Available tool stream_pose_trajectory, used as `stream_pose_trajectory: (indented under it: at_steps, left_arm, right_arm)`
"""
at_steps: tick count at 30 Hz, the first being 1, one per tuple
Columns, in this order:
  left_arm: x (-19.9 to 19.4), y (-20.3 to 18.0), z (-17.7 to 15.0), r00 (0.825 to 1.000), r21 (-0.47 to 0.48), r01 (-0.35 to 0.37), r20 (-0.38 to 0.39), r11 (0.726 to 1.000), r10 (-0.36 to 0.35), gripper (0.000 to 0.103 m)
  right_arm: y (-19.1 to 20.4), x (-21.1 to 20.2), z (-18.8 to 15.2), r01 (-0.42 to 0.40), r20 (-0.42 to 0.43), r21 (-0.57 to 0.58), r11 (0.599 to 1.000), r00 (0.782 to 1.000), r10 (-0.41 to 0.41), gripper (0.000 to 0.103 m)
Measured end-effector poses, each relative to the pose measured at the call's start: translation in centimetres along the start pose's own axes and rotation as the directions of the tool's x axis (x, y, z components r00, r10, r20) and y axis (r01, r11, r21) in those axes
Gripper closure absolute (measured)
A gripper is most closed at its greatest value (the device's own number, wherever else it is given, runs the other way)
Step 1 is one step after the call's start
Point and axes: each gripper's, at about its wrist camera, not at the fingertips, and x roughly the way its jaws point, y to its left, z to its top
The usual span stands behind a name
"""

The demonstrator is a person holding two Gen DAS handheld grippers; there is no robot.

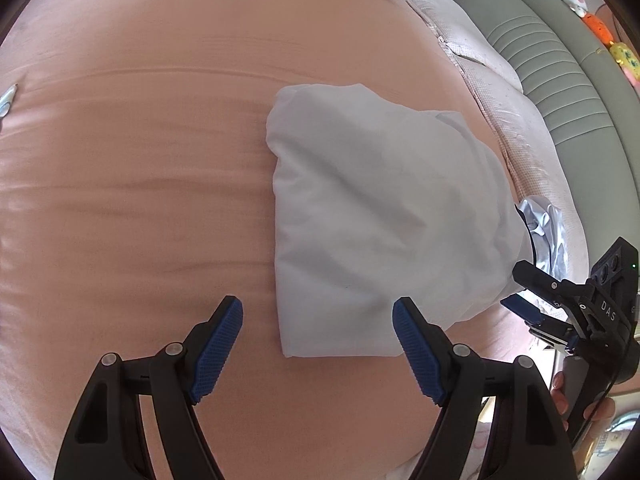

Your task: Fold clothes

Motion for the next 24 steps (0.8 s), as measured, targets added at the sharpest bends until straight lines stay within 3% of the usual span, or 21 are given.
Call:
stream_pose_trajectory:
  at_steps: [6,9,16,24]
  left_arm:
    - [1.1,-0.5,0.4,1.0,0.0,0.022,0.014,1.0,-0.022,0.026]
    - [1.5,-0.7,0.9,0.999,0.001,0.041,0.016,0.999,-0.041,0.026]
    - [2.6,-1.1,2.4,0.996,-0.013,0.084,0.016,0.996,-0.084,0.026]
    - [3.4,-1.6,3.7,0.989,-0.012,0.146,0.009,0.989,-0.146,0.026]
  right_arm:
    - [-1.4,1.5,0.4,-0.086,-0.044,0.077,0.993,0.995,0.09,0.027]
    - [-2.1,2.2,0.7,-0.123,-0.05,0.113,0.986,0.99,0.13,0.022]
    - [-3.6,3.1,1.7,-0.245,-0.009,0.221,0.944,0.967,0.253,0.016]
    - [-3.7,3.7,2.6,-0.315,0.026,0.218,0.924,0.948,0.318,0.015]
